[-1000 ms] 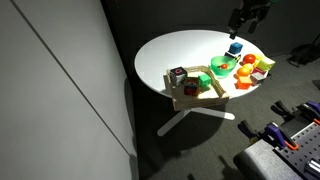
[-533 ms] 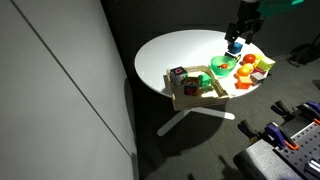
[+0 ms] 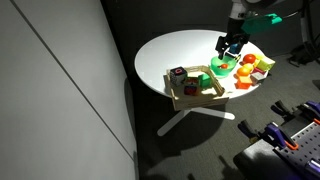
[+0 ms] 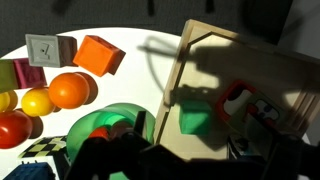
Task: Pick up the green block and put it in the green bowl
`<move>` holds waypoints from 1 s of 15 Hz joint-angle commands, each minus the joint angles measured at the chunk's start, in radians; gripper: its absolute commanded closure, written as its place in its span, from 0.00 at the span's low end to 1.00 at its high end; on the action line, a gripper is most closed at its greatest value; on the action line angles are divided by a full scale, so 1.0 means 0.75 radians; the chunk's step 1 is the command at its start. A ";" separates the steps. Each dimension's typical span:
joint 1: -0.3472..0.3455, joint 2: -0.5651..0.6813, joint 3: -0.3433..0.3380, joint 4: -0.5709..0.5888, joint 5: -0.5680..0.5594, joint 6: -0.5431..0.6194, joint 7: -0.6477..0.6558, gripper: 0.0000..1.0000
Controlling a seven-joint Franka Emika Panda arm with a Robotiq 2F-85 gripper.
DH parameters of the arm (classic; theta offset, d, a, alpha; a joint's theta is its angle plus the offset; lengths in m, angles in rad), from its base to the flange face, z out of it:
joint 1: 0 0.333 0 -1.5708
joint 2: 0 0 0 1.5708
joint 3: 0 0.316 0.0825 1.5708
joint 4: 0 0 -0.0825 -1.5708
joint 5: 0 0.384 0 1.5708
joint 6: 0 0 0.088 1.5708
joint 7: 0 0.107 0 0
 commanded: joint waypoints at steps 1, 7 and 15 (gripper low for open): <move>0.017 0.110 -0.005 0.083 0.006 0.050 0.046 0.00; 0.038 0.279 -0.015 0.194 0.001 0.131 0.051 0.00; 0.102 0.496 -0.052 0.346 -0.034 0.163 0.062 0.00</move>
